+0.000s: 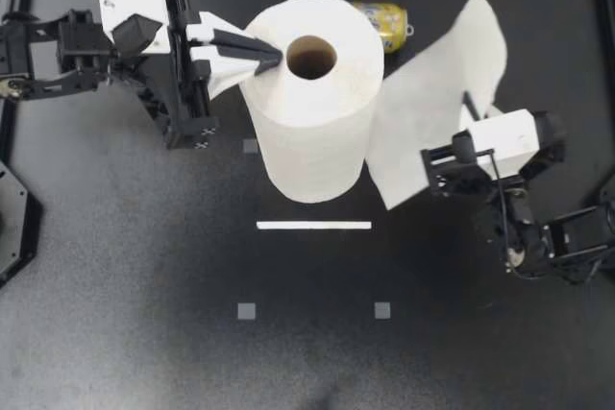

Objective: Pick up a piece of paper towel and place it on the spilled liquid.

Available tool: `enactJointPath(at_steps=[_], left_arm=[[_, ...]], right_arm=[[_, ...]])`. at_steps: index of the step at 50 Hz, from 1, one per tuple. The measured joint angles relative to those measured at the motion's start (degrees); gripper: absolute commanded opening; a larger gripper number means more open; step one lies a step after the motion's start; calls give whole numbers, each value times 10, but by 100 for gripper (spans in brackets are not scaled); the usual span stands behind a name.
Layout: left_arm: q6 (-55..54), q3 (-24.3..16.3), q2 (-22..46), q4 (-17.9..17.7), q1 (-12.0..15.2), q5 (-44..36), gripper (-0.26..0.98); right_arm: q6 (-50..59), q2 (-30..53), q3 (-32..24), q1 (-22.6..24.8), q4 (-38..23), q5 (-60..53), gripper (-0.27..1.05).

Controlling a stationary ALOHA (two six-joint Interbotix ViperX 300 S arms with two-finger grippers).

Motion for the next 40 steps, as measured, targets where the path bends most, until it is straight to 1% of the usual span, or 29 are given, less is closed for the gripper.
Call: enactJointPath(at_steps=[14, 23, 27, 32, 36, 40], left_arm=[[-1, 0, 0, 0, 0, 3, 4], [-2, -1, 0, -1, 0, 4, 4], [-2, -1, 0, -1, 0, 4, 4], [-4, -1, 0, -1, 2, 4, 4], [-5, 0, 0, -1, 0, 4, 4], [-6, 0, 0, -1, 0, 4, 4]], right_arm=[[-24, -25, 57, -25, 41, 1, -15], [-54, -26, 73, -46, 60, 3, -15], [-69, -33, 77, -48, 62, 3, -15], [-82, -46, 94, -48, 83, 2, -15], [-103, -68, 108, -50, 104, 2, -15], [-127, -90, 113, -50, 112, 2, -15]])
